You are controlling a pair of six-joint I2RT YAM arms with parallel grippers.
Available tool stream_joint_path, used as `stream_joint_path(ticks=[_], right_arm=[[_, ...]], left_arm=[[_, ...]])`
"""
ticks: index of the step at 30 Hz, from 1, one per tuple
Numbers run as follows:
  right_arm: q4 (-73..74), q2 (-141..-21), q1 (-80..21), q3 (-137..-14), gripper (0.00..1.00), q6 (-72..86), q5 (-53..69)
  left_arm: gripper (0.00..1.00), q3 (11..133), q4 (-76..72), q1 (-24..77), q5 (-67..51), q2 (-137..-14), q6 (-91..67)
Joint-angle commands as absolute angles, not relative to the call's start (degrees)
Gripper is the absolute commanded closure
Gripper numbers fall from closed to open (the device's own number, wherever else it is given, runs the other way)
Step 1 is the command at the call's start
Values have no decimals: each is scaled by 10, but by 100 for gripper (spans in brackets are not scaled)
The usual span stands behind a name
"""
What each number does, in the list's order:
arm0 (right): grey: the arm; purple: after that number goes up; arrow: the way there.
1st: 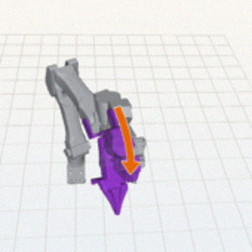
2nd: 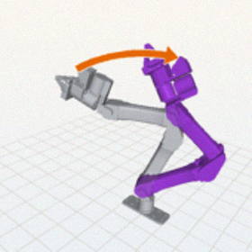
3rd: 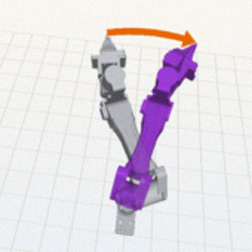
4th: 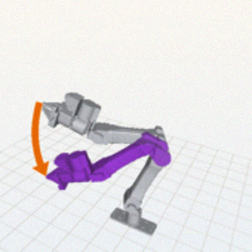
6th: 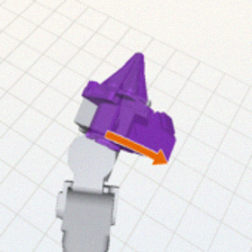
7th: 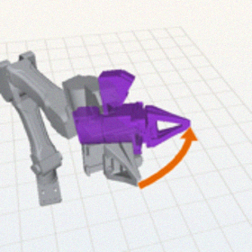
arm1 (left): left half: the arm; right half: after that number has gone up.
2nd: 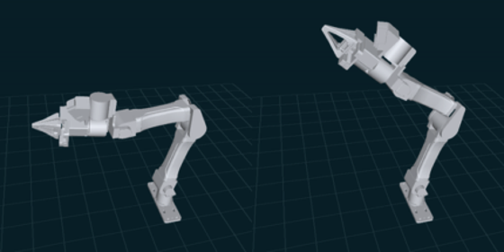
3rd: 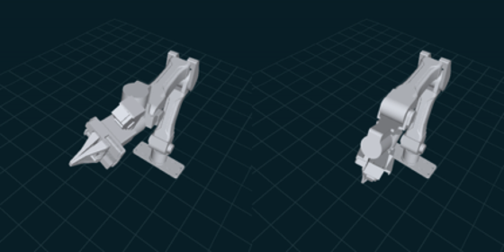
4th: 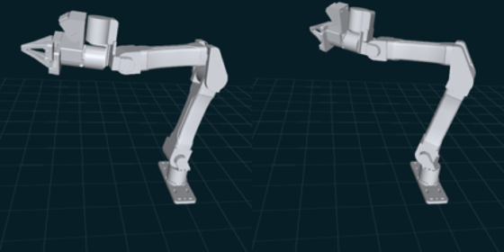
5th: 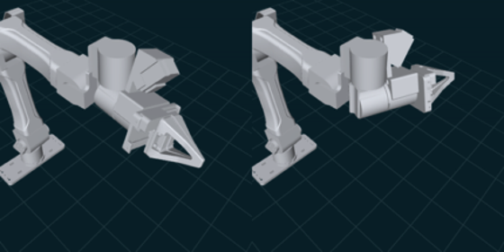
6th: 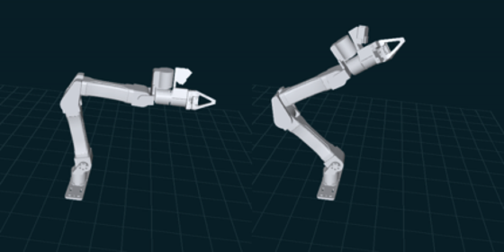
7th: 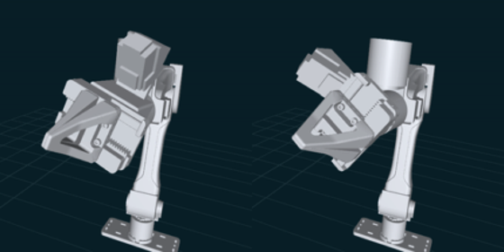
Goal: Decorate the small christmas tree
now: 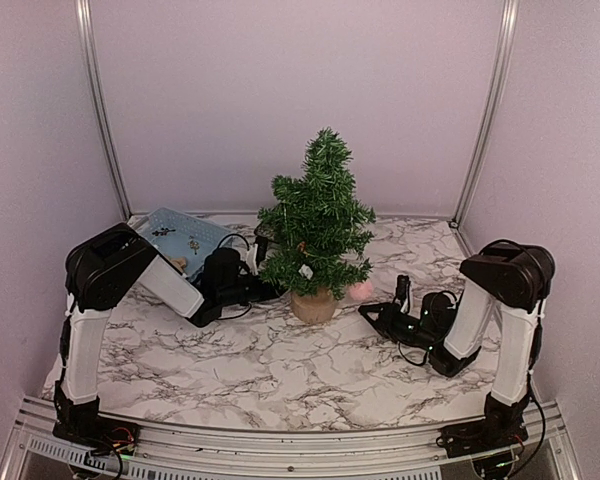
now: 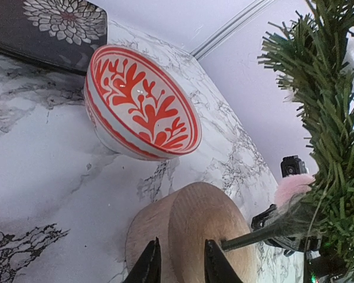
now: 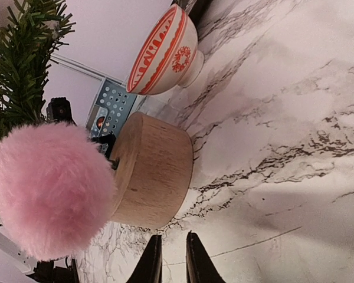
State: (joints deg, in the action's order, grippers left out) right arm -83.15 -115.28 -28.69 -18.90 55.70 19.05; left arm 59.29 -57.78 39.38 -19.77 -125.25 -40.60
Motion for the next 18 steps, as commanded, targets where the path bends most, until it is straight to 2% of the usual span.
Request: stream_joint_path(ticks=[1,10,18], right_arm=[[-852,-1168,-297,-183,85,567,196],[-860,-1169,-296,-182,85,567,194],[-860,-1167,-287,-183,85,565,196]], left_arm=[[77,589,-564,399,-228,-1258,-391],[83,548,-564,429,-227,-1226,-393],[84,536,-570,474,-201,-1210,-414]])
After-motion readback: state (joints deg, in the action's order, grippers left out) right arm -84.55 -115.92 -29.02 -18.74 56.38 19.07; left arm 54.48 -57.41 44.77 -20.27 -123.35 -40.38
